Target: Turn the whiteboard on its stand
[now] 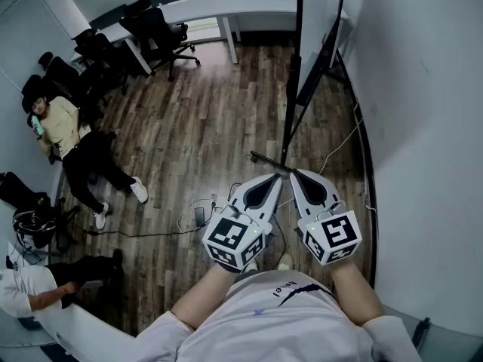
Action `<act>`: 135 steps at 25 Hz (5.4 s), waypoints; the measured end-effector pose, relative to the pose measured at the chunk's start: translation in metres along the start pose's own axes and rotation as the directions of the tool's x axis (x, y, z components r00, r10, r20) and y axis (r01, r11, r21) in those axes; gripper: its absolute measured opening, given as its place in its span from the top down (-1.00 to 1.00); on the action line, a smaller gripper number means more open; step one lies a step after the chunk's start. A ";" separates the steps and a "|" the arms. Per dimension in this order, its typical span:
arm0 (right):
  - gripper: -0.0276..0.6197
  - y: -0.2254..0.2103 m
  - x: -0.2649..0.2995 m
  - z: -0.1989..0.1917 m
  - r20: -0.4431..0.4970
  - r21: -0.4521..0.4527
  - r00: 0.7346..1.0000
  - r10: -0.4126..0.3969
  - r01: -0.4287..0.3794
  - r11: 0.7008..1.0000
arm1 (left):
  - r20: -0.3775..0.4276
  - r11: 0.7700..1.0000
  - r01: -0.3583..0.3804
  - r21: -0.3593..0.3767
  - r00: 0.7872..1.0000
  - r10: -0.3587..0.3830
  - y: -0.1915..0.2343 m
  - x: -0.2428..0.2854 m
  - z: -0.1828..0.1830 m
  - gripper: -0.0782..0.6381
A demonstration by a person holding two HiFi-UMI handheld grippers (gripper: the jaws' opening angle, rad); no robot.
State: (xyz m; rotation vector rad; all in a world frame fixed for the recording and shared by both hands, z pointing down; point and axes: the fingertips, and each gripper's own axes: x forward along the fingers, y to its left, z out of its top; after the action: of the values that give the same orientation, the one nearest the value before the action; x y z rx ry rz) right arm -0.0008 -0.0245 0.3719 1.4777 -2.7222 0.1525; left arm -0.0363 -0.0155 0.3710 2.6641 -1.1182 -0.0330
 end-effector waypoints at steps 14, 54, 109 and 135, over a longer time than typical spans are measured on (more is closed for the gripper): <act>0.88 -0.015 -0.011 0.000 0.034 0.052 0.999 0.000 -0.002 0.999 | -0.012 1.000 -0.027 -0.001 1.000 0.027 -0.004 0.005 -0.007 0.75; 0.87 -0.119 0.091 -0.025 -0.011 0.090 0.995 -0.101 0.102 0.991 | 0.005 0.997 -0.073 0.003 0.997 0.073 0.094 0.097 -0.003 0.75; 0.32 -0.339 0.344 -0.163 -0.342 -0.038 0.811 -0.474 0.492 0.870 | -0.133 0.996 0.082 -0.030 0.987 -0.085 0.264 0.272 -0.005 0.75; 0.35 -0.328 0.308 -0.170 -0.383 -0.034 0.823 -0.420 0.442 0.896 | -0.127 0.992 0.120 -0.038 0.984 -0.124 0.261 0.274 -0.008 0.75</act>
State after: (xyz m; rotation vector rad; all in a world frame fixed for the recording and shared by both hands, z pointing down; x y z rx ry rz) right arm 0.1043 -0.4412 0.5879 1.8122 -2.0393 0.4481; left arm -0.0248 -0.3827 0.4621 2.6615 -0.9069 0.0975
